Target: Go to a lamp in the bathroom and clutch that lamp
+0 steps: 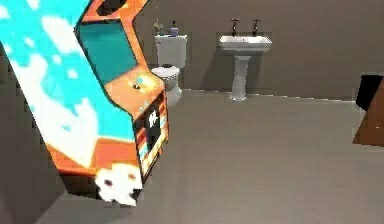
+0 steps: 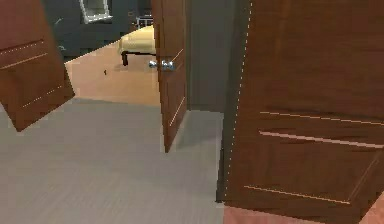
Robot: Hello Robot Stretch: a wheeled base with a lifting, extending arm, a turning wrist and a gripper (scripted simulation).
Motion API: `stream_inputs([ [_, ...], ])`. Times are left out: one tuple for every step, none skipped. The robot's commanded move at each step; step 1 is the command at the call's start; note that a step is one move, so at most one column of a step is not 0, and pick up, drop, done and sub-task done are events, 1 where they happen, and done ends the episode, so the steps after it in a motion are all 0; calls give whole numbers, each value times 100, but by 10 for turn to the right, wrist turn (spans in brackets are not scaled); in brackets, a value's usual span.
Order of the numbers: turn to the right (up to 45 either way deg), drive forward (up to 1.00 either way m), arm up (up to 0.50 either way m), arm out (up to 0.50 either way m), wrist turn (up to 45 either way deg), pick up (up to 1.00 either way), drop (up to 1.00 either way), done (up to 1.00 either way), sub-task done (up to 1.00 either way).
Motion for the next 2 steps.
stream_inputs([
  [0, 100, 0, 0, 0, 0, 0, 0, 0],
  [30, 0, 0, 0, 0, 0, 0, 0, 0],
])
